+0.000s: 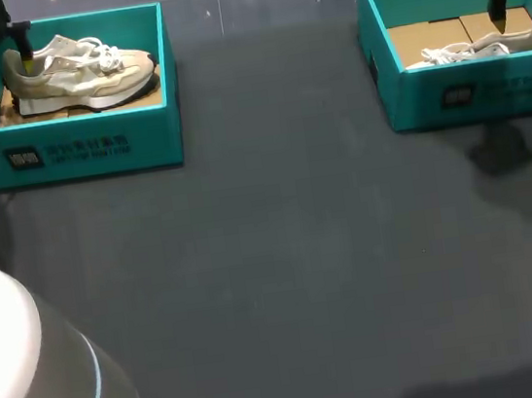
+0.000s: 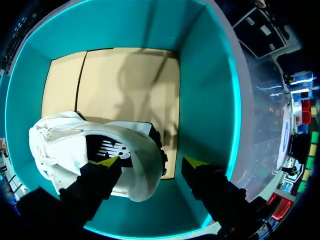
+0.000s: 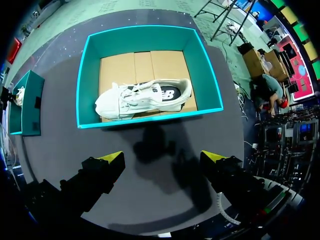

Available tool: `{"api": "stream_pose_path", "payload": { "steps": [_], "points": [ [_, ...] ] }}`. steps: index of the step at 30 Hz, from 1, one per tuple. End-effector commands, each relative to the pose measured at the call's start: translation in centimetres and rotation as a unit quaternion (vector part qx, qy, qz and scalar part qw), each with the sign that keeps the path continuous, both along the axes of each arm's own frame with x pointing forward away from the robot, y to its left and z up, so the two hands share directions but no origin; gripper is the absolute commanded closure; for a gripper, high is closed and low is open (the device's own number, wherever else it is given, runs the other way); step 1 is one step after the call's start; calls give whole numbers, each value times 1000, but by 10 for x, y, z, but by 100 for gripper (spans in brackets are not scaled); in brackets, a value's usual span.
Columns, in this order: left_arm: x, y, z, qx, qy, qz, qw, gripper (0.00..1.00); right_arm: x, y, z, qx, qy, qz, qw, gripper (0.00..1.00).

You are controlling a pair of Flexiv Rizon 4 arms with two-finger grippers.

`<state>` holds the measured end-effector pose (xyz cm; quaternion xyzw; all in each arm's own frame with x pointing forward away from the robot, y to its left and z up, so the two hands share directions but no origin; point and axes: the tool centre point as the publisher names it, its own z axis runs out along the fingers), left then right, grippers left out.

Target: Take the shoe out of the shoebox, open the shoe tongue, remove and reinsert the insole, then place the shoe into the shoebox

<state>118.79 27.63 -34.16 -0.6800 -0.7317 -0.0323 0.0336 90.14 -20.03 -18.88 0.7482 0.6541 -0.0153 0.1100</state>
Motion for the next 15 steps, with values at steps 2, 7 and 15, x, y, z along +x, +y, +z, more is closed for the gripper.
{"api": "stream_pose_path", "payload": {
  "steps": [2, 7, 15],
  "points": [
    [11, 0, -11, -1, 15, 1, 1000, 28, 0, 0, 0, -1, 0, -1, 1000, 0],
    [11, 0, -21, 1, 25, 1, 1000, 32, 0, 0, 0, -1, 0, -1, 1000, 0],
    [8, 3, -33, 3, 37, 3, 999, 33, 0, 0, 0, -1, 0, -1, 1000, 0]
  ]
}}
